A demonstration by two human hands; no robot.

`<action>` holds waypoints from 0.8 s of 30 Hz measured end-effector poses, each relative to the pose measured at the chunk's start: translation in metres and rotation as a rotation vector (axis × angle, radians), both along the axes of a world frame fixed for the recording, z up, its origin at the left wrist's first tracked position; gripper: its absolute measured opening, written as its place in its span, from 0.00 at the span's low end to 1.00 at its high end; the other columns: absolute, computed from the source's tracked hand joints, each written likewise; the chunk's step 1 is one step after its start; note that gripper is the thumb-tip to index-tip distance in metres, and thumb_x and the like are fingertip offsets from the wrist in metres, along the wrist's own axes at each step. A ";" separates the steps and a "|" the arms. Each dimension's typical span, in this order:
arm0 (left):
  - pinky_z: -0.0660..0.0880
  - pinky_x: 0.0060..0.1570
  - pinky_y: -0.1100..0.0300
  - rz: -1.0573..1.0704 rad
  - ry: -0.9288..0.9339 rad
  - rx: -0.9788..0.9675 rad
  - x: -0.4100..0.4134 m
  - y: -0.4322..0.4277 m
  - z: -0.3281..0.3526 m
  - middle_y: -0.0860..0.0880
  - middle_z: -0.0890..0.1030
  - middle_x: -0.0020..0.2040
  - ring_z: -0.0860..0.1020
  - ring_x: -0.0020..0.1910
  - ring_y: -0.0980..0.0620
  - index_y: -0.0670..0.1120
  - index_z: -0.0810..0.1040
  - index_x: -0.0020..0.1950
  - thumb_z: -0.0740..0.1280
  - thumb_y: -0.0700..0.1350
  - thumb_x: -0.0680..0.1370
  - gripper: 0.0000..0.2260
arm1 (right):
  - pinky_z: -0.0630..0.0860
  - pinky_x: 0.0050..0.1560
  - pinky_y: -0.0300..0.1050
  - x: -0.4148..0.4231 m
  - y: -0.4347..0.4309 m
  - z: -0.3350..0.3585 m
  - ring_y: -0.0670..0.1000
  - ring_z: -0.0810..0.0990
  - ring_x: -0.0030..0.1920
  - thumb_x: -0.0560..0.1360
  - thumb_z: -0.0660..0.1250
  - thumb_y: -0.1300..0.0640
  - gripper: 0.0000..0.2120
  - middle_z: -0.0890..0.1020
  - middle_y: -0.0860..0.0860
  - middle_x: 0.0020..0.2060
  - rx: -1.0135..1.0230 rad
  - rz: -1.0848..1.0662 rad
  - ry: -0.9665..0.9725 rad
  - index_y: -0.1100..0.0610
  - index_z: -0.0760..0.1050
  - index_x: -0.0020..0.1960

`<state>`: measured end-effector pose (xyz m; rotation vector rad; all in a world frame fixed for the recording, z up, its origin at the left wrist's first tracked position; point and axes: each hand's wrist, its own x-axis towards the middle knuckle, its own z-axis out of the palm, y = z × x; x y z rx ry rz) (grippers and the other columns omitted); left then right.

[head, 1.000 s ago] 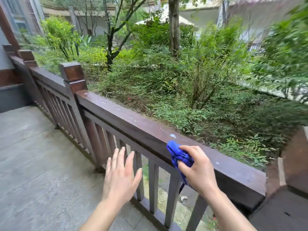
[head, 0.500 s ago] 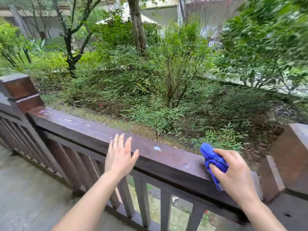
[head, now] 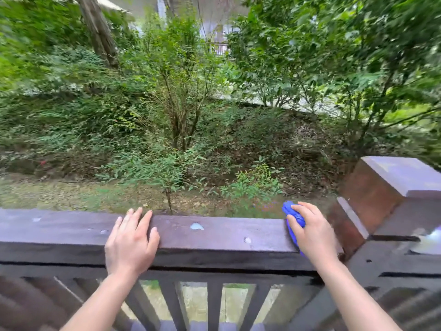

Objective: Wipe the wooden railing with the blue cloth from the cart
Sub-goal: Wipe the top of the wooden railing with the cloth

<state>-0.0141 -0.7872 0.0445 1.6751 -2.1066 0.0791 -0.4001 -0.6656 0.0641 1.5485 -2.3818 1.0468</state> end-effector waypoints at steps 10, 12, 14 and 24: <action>0.67 0.70 0.43 -0.040 -0.004 -0.025 0.006 -0.007 -0.008 0.39 0.79 0.66 0.74 0.68 0.39 0.41 0.80 0.64 0.52 0.54 0.76 0.27 | 0.74 0.59 0.51 0.012 0.017 -0.001 0.58 0.79 0.58 0.71 0.73 0.58 0.16 0.79 0.57 0.60 0.098 -0.012 0.106 0.61 0.79 0.58; 0.69 0.69 0.42 -0.060 -0.014 -0.035 0.010 -0.007 -0.009 0.38 0.79 0.64 0.75 0.66 0.38 0.42 0.81 0.63 0.53 0.54 0.76 0.26 | 0.71 0.62 0.52 0.012 0.015 0.007 0.60 0.77 0.61 0.73 0.71 0.60 0.13 0.78 0.60 0.62 0.075 -0.171 -0.009 0.63 0.79 0.56; 0.71 0.67 0.42 -0.099 -0.025 -0.067 0.014 -0.007 -0.013 0.38 0.80 0.63 0.77 0.64 0.38 0.42 0.80 0.63 0.53 0.54 0.77 0.26 | 0.70 0.62 0.49 0.038 0.013 0.006 0.58 0.77 0.62 0.73 0.71 0.62 0.11 0.79 0.59 0.61 0.001 -0.147 -0.034 0.62 0.80 0.55; 0.73 0.65 0.42 -0.124 -0.015 -0.166 0.017 -0.011 -0.018 0.37 0.81 0.61 0.79 0.62 0.37 0.40 0.81 0.62 0.55 0.52 0.77 0.24 | 0.72 0.63 0.48 0.088 0.009 -0.007 0.55 0.78 0.61 0.72 0.73 0.59 0.16 0.79 0.56 0.62 0.000 0.089 0.041 0.60 0.79 0.59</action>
